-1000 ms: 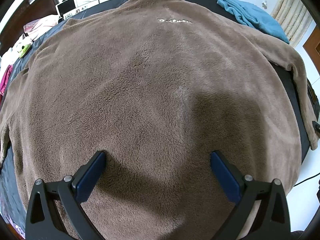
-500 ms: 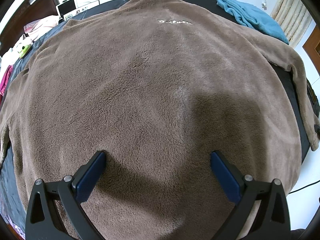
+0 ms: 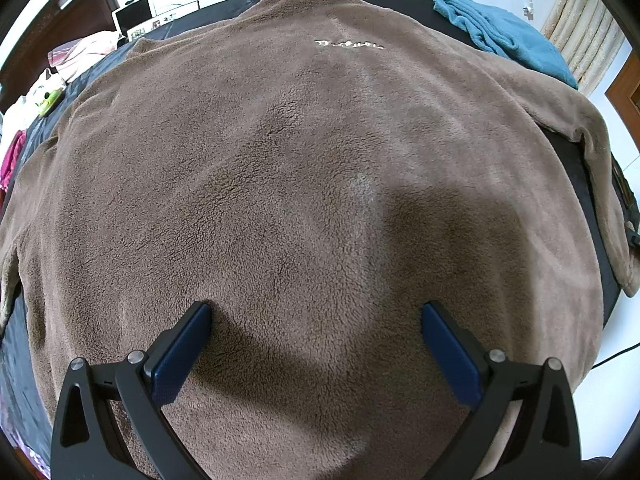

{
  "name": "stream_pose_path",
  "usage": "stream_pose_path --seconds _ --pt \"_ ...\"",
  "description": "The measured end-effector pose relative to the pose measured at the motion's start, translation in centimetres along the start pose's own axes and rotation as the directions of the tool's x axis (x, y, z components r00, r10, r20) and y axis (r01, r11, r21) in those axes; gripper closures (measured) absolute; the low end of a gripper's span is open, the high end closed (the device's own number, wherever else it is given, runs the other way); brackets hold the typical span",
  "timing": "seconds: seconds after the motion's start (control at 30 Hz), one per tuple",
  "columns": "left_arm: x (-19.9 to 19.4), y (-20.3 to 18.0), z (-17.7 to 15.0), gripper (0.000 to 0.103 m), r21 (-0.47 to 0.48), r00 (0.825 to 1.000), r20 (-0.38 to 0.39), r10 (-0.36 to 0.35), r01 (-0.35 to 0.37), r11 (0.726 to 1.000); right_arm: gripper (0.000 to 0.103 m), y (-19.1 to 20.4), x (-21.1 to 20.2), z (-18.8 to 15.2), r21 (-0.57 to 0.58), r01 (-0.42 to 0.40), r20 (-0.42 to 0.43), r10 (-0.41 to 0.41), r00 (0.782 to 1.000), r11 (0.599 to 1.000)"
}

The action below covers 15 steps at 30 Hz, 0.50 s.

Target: Fold clothes

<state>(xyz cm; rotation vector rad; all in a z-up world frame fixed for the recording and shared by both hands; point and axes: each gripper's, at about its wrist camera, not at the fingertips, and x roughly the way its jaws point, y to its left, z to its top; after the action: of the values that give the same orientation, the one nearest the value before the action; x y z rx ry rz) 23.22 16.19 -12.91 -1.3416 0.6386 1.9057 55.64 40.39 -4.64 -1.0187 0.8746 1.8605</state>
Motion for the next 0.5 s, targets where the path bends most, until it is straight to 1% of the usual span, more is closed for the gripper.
stream_pose_path --seconds 0.03,0.07,0.1,0.23,0.27,0.3,0.33,0.37,0.4,0.47,0.5 --pt "-0.2 -0.1 0.1 0.000 0.000 1.000 0.000 0.000 0.000 1.000 0.067 -0.1 0.2 0.0 0.009 -0.008 -0.005 0.008 1.000 1.000" --pt "-0.2 -0.2 0.1 0.000 0.000 1.000 0.000 0.000 0.000 1.000 0.059 -0.2 0.2 0.0 0.013 -0.018 0.000 0.018 1.000 1.000" --pt "-0.1 -0.2 0.2 0.000 0.000 1.000 -0.001 0.000 0.000 1.000 0.055 -0.2 0.2 -0.1 0.016 -0.029 0.007 0.029 1.000 0.999" --pt "0.3 -0.3 0.5 0.000 0.000 1.000 -0.002 0.000 0.000 1.000 0.056 0.3 0.3 -0.2 -0.009 -0.021 0.021 0.021 1.000 1.000" --pt "0.4 -0.3 0.6 0.000 0.000 1.000 -0.002 0.000 0.000 1.000 0.066 0.3 0.3 -0.2 -0.013 -0.025 0.019 0.025 0.999 1.000" --pt "0.4 -0.4 0.7 0.000 0.000 1.000 -0.003 0.000 0.000 1.000 0.077 0.4 0.3 -0.2 -0.015 -0.030 0.017 0.031 0.999 0.999" --pt "0.4 -0.5 0.6 0.000 0.001 1.000 -0.003 0.000 0.000 1.000 0.078 0.2 0.3 -0.1 -0.002 -0.048 0.015 0.048 0.999 0.999" --pt "0.4 -0.5 0.6 0.000 0.002 1.000 -0.004 -0.001 0.001 1.000 0.084 0.0 0.3 0.0 0.016 -0.068 0.014 0.068 0.998 0.998" --pt "0.6 -0.5 0.7 0.000 0.002 1.000 -0.004 -0.001 0.001 1.000 0.087 -0.2 0.2 0.1 0.033 -0.088 0.014 0.087 0.996 0.996" --pt "1.1 -0.7 1.0 0.000 0.003 1.000 -0.005 -0.001 0.001 1.000 0.089 -0.7 -0.5 0.5 0.078 -0.147 0.034 0.145 0.989 0.986" --pt "1.2 -0.8 1.1 0.000 0.003 1.000 -0.006 -0.001 0.001 1.000 0.089 -0.8 -1.3 0.9 0.093 -0.172 0.061 0.167 0.984 0.981"
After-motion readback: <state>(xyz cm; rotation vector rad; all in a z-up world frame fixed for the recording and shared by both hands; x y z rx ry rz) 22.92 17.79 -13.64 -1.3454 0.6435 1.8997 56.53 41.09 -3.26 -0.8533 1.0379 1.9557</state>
